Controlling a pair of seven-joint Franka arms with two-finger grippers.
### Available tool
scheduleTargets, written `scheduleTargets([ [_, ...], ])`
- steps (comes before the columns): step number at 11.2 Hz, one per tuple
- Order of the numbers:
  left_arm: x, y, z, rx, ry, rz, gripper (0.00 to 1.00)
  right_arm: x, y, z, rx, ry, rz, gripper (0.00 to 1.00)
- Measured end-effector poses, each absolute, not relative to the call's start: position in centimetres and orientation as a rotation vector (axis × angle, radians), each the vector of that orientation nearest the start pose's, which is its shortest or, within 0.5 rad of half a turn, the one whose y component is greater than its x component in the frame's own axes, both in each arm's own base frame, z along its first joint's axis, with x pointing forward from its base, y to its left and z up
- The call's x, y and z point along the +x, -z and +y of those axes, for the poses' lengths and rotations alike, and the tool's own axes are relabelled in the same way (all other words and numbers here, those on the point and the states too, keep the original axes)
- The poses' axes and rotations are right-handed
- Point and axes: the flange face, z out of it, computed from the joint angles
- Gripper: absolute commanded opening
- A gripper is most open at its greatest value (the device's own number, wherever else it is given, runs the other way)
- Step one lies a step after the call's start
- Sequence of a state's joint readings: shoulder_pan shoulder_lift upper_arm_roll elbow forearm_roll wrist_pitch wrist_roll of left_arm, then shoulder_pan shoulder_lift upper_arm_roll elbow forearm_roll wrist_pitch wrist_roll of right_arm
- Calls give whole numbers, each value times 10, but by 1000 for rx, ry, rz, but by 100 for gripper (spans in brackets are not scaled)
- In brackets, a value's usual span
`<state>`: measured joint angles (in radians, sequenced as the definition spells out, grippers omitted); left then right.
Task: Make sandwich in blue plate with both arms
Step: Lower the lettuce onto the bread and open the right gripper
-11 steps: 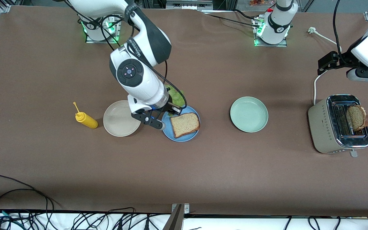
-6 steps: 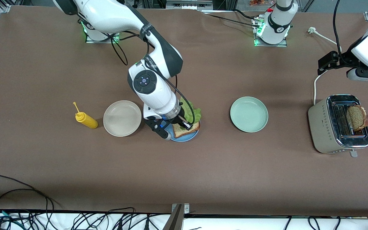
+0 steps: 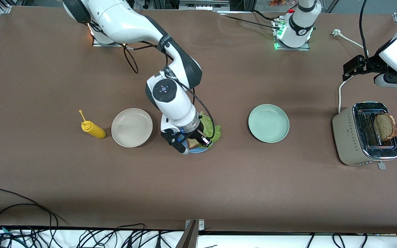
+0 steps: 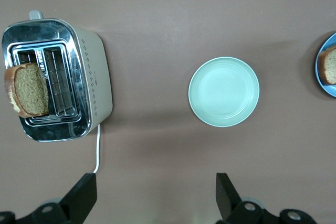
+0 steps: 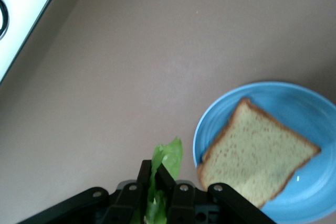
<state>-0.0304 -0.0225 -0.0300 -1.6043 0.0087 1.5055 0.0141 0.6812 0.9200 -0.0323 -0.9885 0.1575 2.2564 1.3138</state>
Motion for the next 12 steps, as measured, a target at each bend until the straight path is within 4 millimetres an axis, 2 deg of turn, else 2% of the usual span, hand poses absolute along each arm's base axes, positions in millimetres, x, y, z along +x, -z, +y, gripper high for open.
scheduleTargets([
  [3, 539, -616, -32, -3126, -119, 116, 100, 630, -288, 501, -2721, 195, 841, 0],
  [7, 539, -616, -32, -3126, -119, 116, 100, 626, -272, 497, -2774, 194, 750, 0],
  [8, 539, -616, -32, -3126, -119, 116, 100, 625, -269, 496, -2787, 192, 731, 8],
  [9, 539, -616, -32, -3126, -119, 116, 100, 625, -267, 496, -2794, 192, 716, 32],
  [11, 539, -616, -32, -3126, -119, 116, 100, 624, -265, 495, -2803, 194, 694, 88],
  [12, 539, -616, -32, -3126, -119, 116, 100, 624, -264, 495, -2807, 191, 692, 100],
])
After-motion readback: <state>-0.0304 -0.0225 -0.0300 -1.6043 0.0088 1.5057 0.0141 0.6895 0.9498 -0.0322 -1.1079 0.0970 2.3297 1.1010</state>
